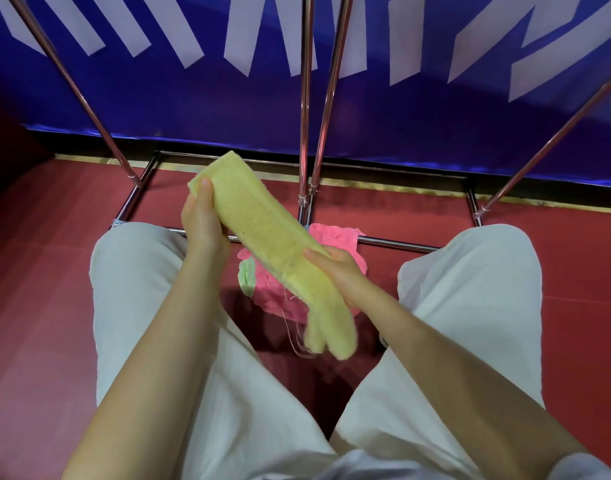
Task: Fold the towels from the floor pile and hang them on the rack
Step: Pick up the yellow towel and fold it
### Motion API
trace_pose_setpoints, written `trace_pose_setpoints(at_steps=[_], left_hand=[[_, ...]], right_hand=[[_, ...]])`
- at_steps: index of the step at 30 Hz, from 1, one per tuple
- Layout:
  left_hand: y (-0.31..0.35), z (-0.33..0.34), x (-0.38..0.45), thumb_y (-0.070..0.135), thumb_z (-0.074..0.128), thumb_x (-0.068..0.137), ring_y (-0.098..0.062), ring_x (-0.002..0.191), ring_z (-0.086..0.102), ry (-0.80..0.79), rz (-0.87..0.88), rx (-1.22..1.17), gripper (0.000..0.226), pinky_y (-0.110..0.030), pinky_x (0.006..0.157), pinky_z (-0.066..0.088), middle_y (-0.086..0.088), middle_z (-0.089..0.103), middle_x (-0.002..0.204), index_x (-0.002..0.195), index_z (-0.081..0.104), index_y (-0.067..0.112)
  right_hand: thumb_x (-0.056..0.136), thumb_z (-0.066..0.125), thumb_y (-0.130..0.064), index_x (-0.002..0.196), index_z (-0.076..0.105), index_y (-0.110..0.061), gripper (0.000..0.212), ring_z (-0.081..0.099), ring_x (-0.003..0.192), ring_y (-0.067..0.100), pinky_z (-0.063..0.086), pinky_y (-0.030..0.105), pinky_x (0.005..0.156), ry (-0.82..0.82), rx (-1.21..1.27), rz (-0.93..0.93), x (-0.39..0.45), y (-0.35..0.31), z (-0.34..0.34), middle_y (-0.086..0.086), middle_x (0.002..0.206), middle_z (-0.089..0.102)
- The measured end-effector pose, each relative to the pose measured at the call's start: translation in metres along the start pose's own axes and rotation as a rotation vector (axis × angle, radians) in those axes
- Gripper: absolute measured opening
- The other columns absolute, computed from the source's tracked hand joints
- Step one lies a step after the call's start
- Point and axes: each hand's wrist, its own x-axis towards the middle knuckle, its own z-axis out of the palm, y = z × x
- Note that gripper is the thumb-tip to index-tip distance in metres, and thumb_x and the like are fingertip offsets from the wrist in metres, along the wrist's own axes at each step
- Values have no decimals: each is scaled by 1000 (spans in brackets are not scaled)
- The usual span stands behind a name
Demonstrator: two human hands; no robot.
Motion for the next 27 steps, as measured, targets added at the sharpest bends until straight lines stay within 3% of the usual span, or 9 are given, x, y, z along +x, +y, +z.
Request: trace_pose_setpoints(at_steps=[3, 6, 9, 12, 15, 18, 22, 25, 27], left_hand=[[-4, 8, 9, 24, 51, 97, -16, 88, 64, 23, 1, 33, 14, -28, 69, 53, 0, 66, 94, 101, 62, 17], [-10, 18, 16, 20, 51, 96, -16, 88, 63, 2, -9, 96, 12, -33, 76, 53, 0, 65, 91, 100, 62, 15], [-8, 41, 22, 14, 51, 92, -18, 84, 61, -34, -3, 165, 11, -35, 73, 52, -2, 63, 89, 96, 61, 15], [5, 81, 23, 13, 50, 82, -20, 81, 55, -123, 48, 231, 13, -36, 72, 48, -5, 59, 87, 87, 62, 16], [17, 134, 17, 15, 53, 88, -18, 88, 59, -194, 155, 327, 19, -35, 75, 53, -5, 63, 102, 105, 60, 14], [25, 197, 7, 22, 52, 92, -19, 95, 62, -285, 282, 483, 20, -38, 83, 55, -1, 63, 103, 111, 57, 18], [35, 289, -14, 17, 49, 94, -24, 96, 60, -508, 308, 754, 35, -39, 81, 56, -4, 58, 112, 129, 51, 14], [40, 358, -37, 19, 46, 94, -31, 110, 58, -623, 271, 882, 44, -45, 91, 53, -11, 55, 125, 138, 42, 13], [47, 400, -53, 23, 43, 95, -34, 116, 55, -660, 321, 927, 46, -43, 96, 49, -11, 54, 130, 139, 41, 10]], right_hand=[[91, 61, -31, 111, 66, -14, 26, 65, 93, 14, 50, 29, 89, -88, -19, 14, -3, -14, -23, -2, 101, 69], [92, 61, -30, 118, 64, -13, 31, 66, 95, 16, 52, 23, 77, -143, -42, 3, -6, -28, -43, 2, 107, 70], [91, 63, -26, 114, 66, -13, 27, 66, 89, 13, 52, 18, 71, -85, -120, -55, -8, -53, -65, 1, 100, 70], [91, 62, -27, 108, 67, -5, 28, 60, 85, 13, 46, 25, 73, 29, -325, -164, -4, -90, -101, 5, 97, 67], [92, 60, -29, 99, 69, -1, 30, 58, 82, 13, 43, 28, 70, 122, -491, -269, -1, -141, -147, 6, 91, 67], [91, 61, -31, 95, 71, -5, 28, 62, 83, 14, 49, 34, 76, 224, -559, -351, -1, -197, -194, 9, 95, 71], [89, 61, -35, 108, 69, -13, 30, 65, 92, 14, 50, 26, 71, 323, -510, -366, -6, -274, -245, 1, 100, 69], [88, 63, -35, 101, 66, -17, 22, 64, 83, 9, 48, 24, 62, 389, -444, -362, -9, -325, -286, -2, 92, 68], [86, 66, -33, 99, 67, -14, 23, 67, 87, 14, 53, 28, 68, 430, -396, -367, -10, -353, -311, 1, 93, 70]])
